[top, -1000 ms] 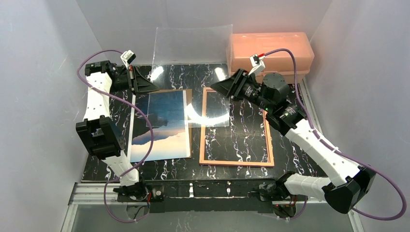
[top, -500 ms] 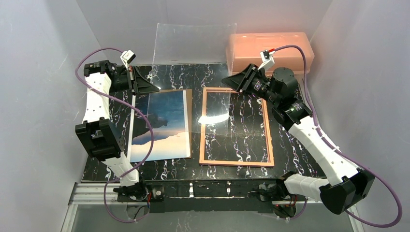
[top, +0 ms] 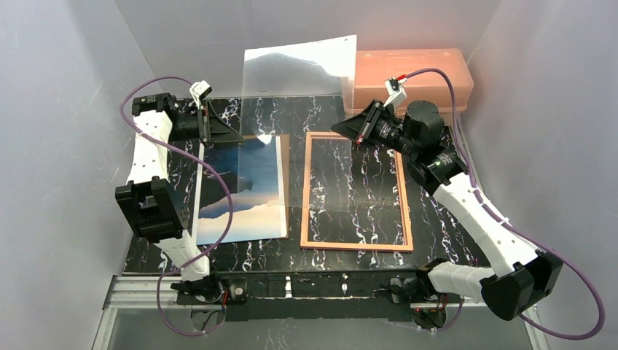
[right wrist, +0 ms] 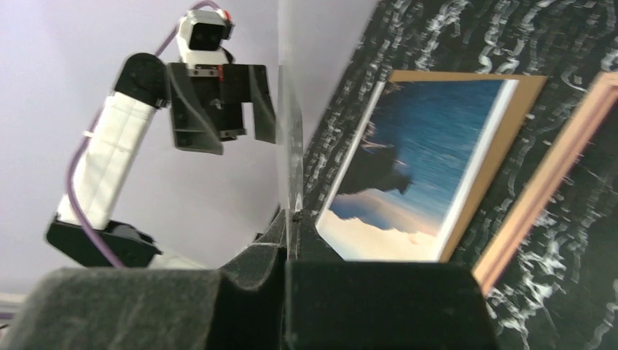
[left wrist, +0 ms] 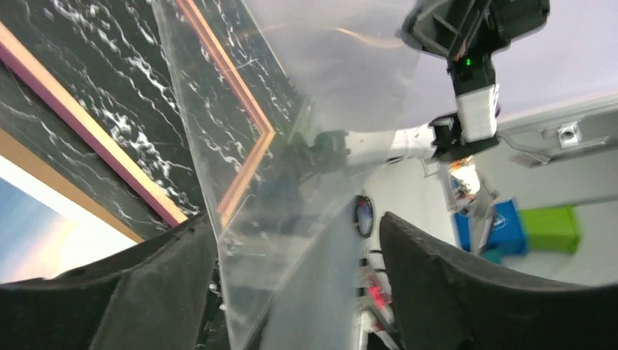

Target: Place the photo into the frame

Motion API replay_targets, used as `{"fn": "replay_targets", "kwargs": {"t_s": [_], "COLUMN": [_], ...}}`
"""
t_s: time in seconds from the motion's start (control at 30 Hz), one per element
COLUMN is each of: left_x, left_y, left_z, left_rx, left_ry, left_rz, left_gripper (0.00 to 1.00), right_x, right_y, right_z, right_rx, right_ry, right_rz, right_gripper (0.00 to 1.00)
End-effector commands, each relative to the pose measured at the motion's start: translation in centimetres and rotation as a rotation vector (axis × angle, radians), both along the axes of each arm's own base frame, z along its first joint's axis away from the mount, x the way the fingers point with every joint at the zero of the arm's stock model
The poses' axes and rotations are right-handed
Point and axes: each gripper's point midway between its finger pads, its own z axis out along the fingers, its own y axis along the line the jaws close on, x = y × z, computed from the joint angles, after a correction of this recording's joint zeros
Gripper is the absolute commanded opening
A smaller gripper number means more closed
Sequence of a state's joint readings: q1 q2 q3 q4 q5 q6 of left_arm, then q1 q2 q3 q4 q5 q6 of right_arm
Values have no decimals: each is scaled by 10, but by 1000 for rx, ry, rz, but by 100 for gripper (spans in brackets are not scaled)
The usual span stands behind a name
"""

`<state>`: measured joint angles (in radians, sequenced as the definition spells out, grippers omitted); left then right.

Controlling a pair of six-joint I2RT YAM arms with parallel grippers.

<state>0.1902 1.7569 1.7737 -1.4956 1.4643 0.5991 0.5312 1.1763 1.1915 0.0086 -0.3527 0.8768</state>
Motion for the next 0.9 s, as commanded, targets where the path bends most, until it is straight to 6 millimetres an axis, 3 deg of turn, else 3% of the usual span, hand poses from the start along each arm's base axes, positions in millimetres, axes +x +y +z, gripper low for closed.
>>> {"fn": "replay_targets", "kwargs": {"t_s": [0.0,0.1,0.3,0.47,0.67,0.87], "left_x": [-20,-10,-7,5,26,35], "left_y": [-3,-6,-38,-69,-101,-135], "left_z": [-11,-53,-130,-171,-225,-253], "left_rx": [101,284,641,806,959,975], "left_ry": [179,171,172,132,95,65], "left_rz": [13,56,-25,-120,-149,-132], "left_gripper": [86,92,93,86,64,64], "right_x": [0,-2,-11,-20,-28,-29], "right_y": [-31,-49,-105,-138,-159,-166], "right_z": [27,18,5,14,15,12], "right_rx": [-80,-153,-397,-472,-525,-565], "right_ry": [-66,-7,42,26,38,48], "right_rz": [-115,-149,-350,-472,-540,-559], "right_gripper": [1,1,1,1,1,1]}}
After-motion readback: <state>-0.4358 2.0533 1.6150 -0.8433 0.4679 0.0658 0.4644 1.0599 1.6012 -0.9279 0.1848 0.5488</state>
